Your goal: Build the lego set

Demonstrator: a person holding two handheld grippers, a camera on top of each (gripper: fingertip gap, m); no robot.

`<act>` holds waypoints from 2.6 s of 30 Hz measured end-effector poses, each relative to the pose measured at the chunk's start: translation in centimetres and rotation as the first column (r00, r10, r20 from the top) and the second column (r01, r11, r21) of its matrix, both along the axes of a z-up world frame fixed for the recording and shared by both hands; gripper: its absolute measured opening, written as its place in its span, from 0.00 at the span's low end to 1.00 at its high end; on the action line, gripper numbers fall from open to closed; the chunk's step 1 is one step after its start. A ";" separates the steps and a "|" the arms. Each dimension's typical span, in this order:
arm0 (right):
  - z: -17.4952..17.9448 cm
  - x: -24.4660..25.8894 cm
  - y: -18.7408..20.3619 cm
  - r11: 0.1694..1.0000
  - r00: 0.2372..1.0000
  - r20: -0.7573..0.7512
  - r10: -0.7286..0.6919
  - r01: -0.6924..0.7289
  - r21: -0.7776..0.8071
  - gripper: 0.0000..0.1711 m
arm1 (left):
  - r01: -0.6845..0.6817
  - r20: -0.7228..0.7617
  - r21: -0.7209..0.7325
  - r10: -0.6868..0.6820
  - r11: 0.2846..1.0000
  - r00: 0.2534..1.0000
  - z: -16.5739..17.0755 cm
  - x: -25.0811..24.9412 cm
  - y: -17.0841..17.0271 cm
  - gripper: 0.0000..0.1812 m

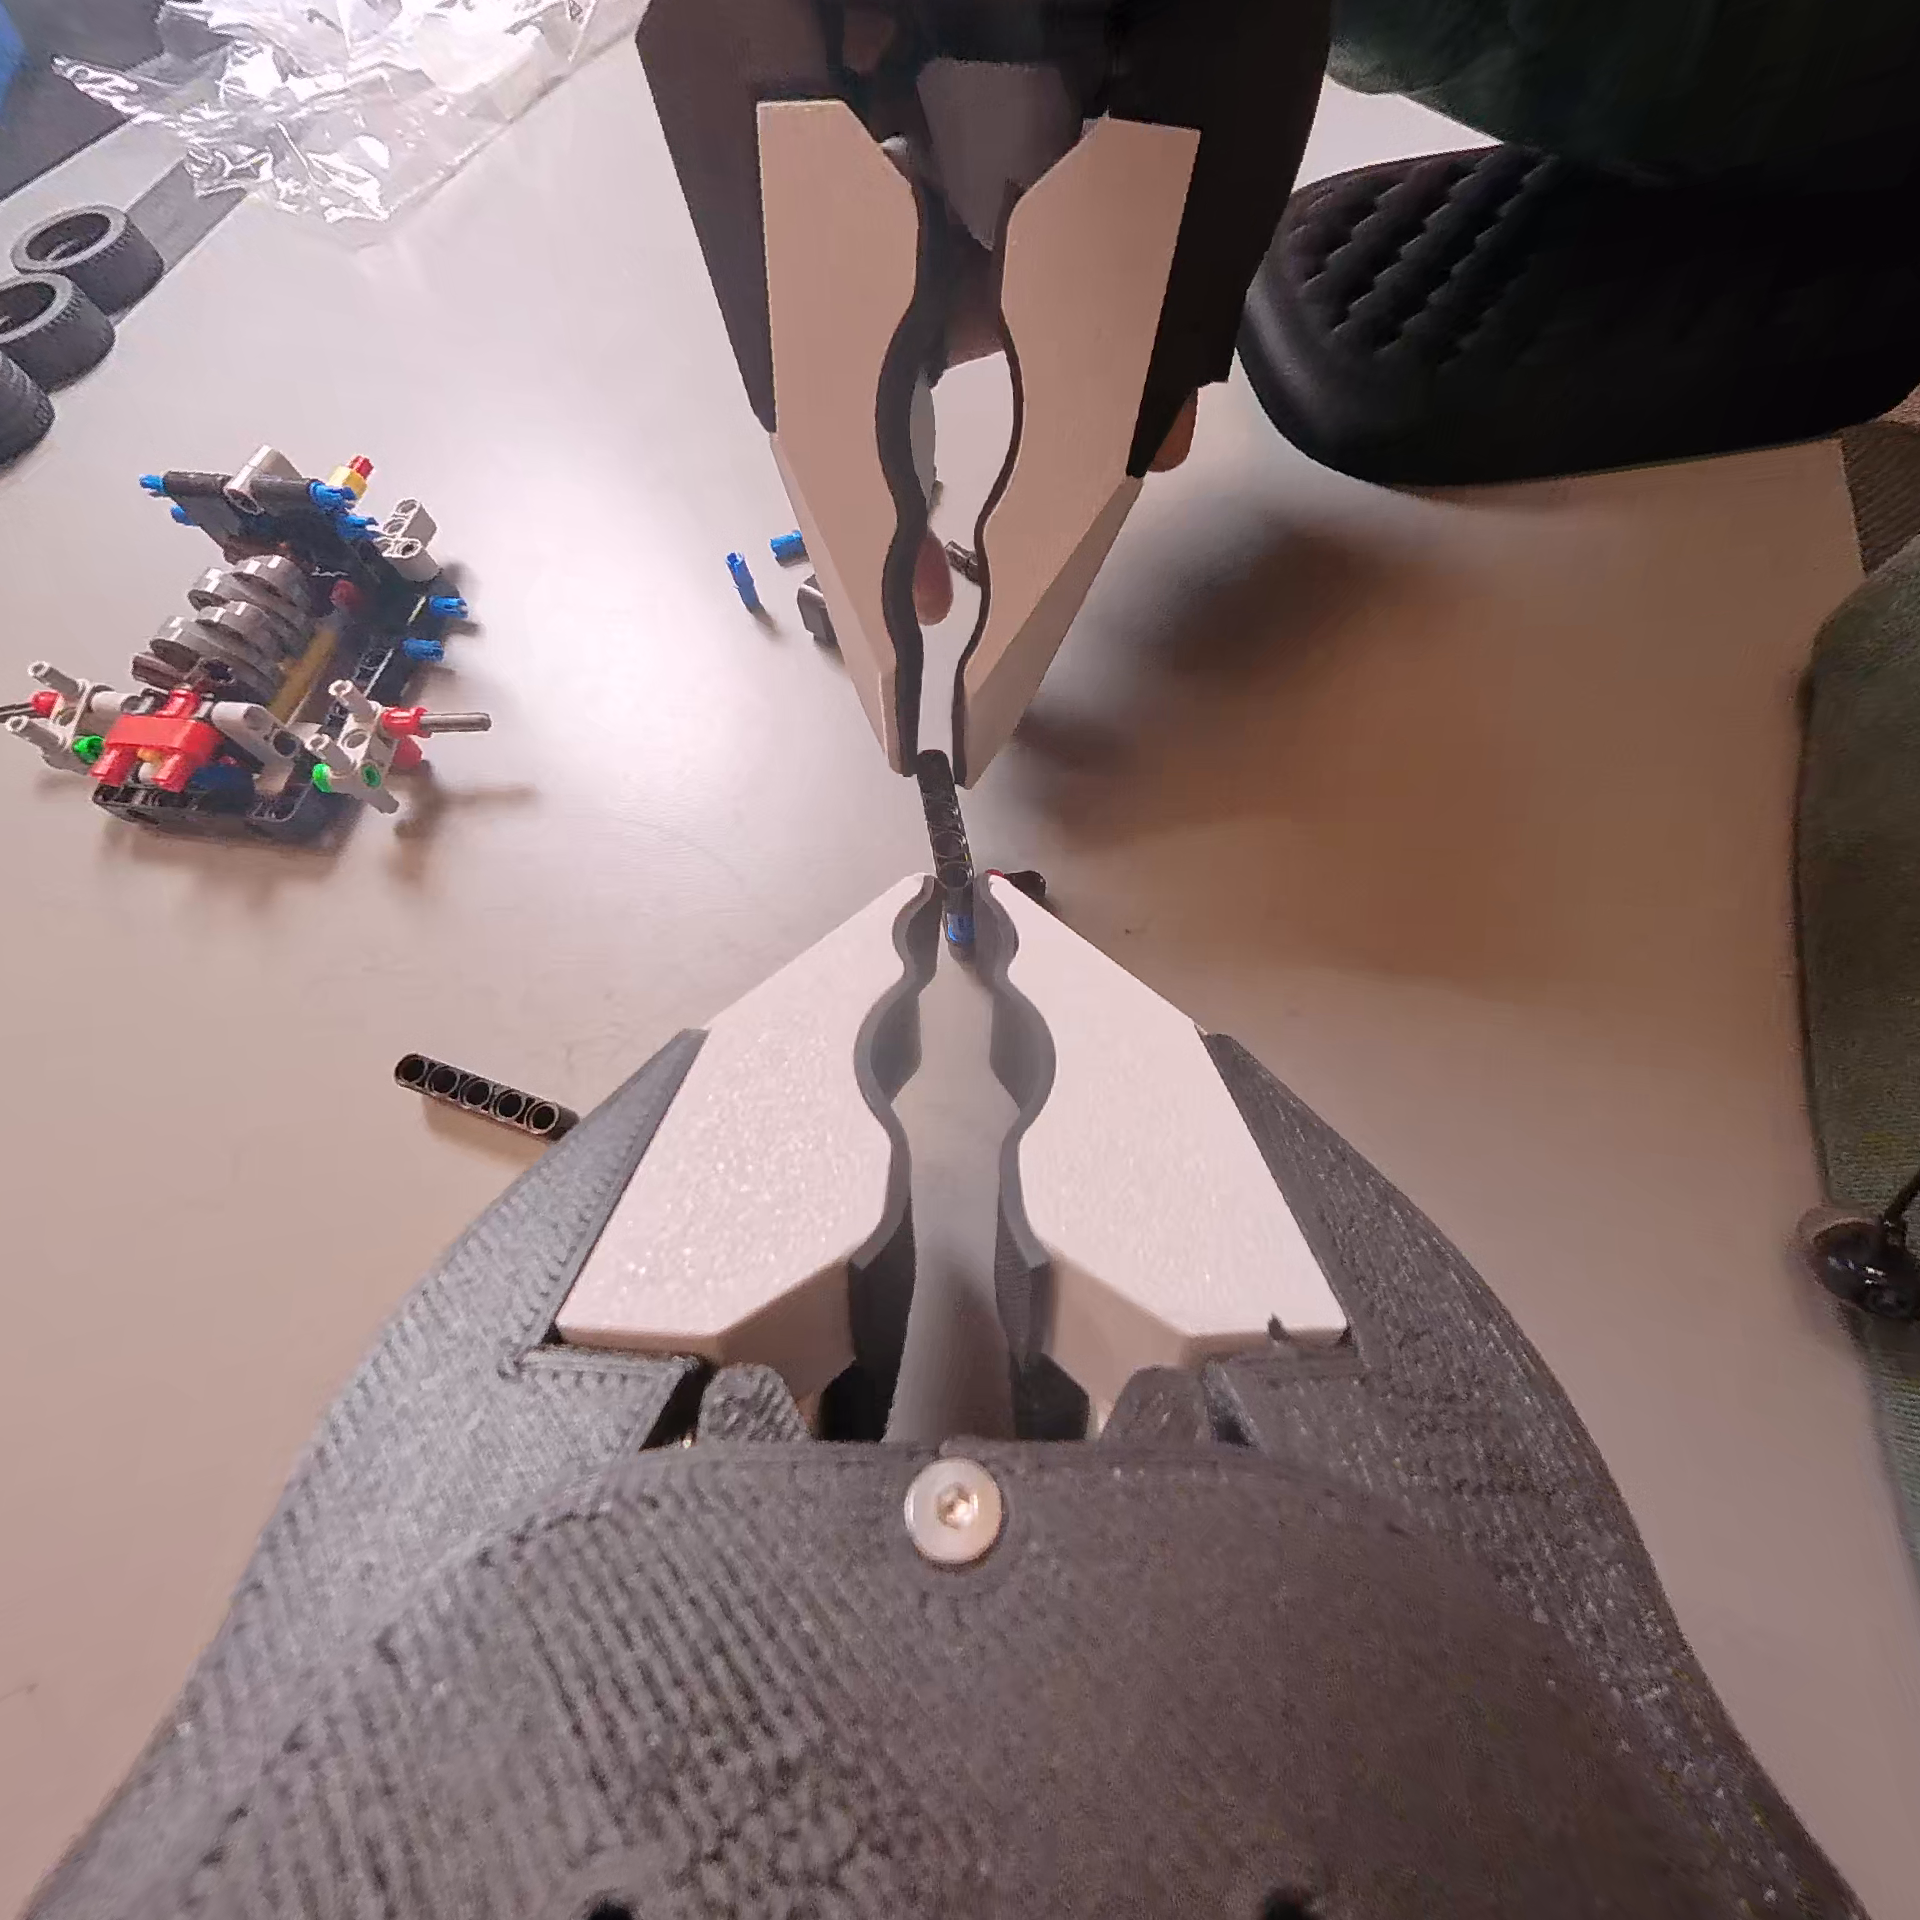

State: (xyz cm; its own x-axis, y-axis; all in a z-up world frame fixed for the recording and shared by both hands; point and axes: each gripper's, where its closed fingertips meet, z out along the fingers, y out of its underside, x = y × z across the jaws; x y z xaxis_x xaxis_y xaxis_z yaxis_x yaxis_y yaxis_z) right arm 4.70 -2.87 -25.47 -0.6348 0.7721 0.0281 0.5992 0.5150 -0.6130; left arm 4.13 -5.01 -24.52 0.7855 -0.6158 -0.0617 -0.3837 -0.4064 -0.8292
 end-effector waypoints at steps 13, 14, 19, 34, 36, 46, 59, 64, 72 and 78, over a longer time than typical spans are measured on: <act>0.7 -1.0 -2.5 0.985 0.976 -0.136 0.171 -0.169 0.030 0.03 | 0.021 0.029 -0.010 -0.021 1.000 0.999 0.0 0.2 -0.2 0.02; 0.7 -1.0 -2.5 0.984 0.975 -0.133 0.177 -0.173 0.038 0.03 | 0.022 0.031 -0.012 -0.022 1.000 0.999 0.0 0.2 -0.2 0.02; 0.6 -0.8 -2.6 0.979 0.980 -0.034 0.198 -0.196 0.054 0.02 | 0.031 0.033 -0.017 -0.031 0.999 0.999 0.0 0.3 -0.4 0.02; 0.4 -0.8 -2.8 0.950 0.956 0.198 0.217 -0.254 0.184 0.02 | 0.050 -0.009 -0.074 -0.051 0.996 0.999 -1.5 0.5 -0.7 0.04; 0.3 -0.6 -2.7 0.949 0.953 0.214 0.214 -0.255 0.187 0.02 | 0.043 -0.013 -0.075 -0.044 0.996 0.999 -1.8 0.4 -0.5 0.02; 0.2 -0.5 -2.7 0.952 0.951 0.238 0.197 -0.243 0.187 0.02 | 0.054 -0.007 -0.071 -0.055 0.996 0.998 -1.8 0.6 -0.4 0.02; 0.6 -0.3 -2.1 0.961 0.964 0.207 0.166 -0.206 0.185 0.02 | 0.067 0.000 -0.028 -0.067 0.997 0.998 -1.0 0.5 -0.6 0.04; 2.1 0.0 -2.5 0.977 0.977 0.152 0.152 -0.172 0.126 0.02 | 0.065 0.088 0.068 -0.071 0.996 0.994 1.7 0.6 -0.5 0.07; 4.0 -0.2 -3.3 0.983 0.986 0.049 0.158 -0.162 0.089 0.02 | 0.084 0.101 0.148 -0.100 0.985 0.990 3.3 1.1 -0.8 0.03; 6.4 -0.5 -3.9 0.986 0.978 -0.135 0.156 -0.161 -0.028 0.02 | 0.098 0.208 0.219 -0.145 0.971 0.967 5.5 0.9 -1.3 0.03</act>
